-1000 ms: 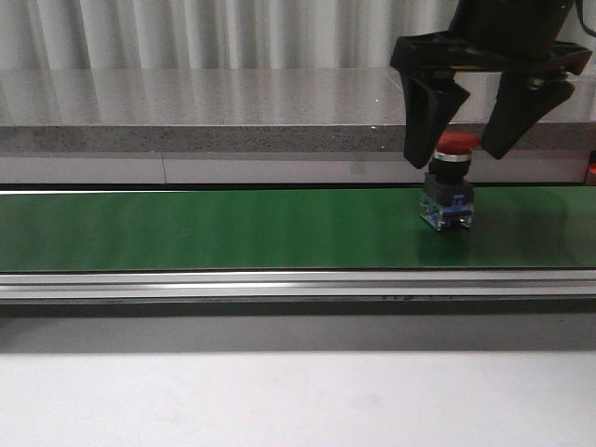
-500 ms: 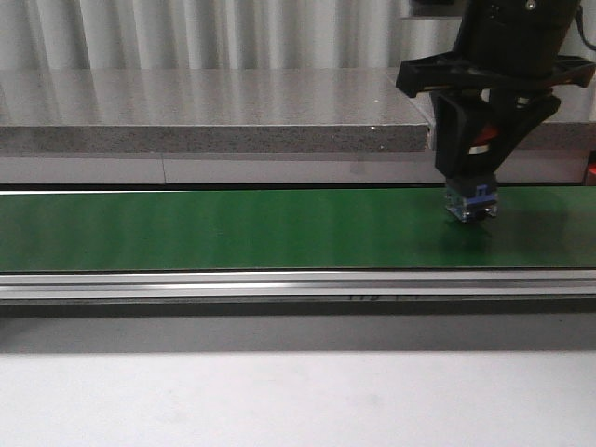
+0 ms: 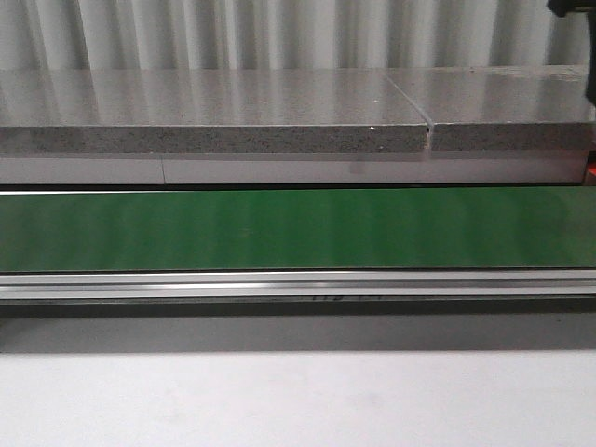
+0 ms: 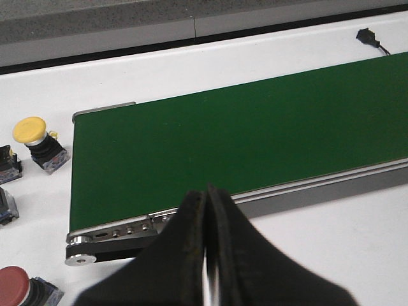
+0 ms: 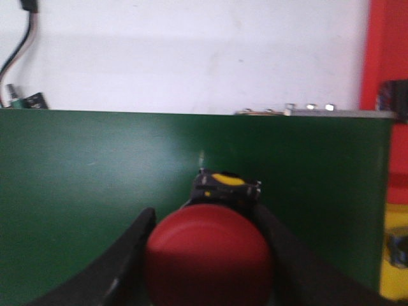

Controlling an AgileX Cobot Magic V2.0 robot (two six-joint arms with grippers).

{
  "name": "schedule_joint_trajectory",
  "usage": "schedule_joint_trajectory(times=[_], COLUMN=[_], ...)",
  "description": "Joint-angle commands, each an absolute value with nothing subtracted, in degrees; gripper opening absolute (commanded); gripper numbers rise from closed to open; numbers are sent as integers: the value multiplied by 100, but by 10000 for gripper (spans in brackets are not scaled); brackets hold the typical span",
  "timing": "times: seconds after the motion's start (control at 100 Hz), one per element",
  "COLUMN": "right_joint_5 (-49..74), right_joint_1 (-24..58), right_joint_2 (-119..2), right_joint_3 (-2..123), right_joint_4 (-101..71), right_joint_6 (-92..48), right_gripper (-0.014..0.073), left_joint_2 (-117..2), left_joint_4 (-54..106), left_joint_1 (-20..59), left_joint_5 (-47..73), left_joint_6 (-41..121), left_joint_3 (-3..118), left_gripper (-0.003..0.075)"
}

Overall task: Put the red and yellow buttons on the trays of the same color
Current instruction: 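Carry the red button into the red tray and open the right gripper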

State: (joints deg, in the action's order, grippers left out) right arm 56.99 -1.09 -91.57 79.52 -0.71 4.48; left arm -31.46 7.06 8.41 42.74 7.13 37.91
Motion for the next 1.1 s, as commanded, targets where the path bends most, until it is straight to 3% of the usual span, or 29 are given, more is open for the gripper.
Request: schedule_joint_trajectory(times=[0.0, 0.46, 1.09], right_joint_5=[5674, 5340, 4429], right_joint_1=[-473, -1955, -2090], right_joint_2=[-8875, -9005, -10126], right_joint_3=[8141, 8123, 8097], right_joint_4=[0, 425, 400], right_joint_6=[472, 472, 475], right_gripper=[227, 227, 227], left_joint_2=[-3161, -3161, -3161], left_joint_4=[756, 756, 756], left_joint_1=[877, 877, 877], left_joint_5=[3876, 3876, 3876], left_joint_6=[723, 723, 723], left_joint_3=[3940, 3940, 3940], left_gripper=[-20, -20, -20])
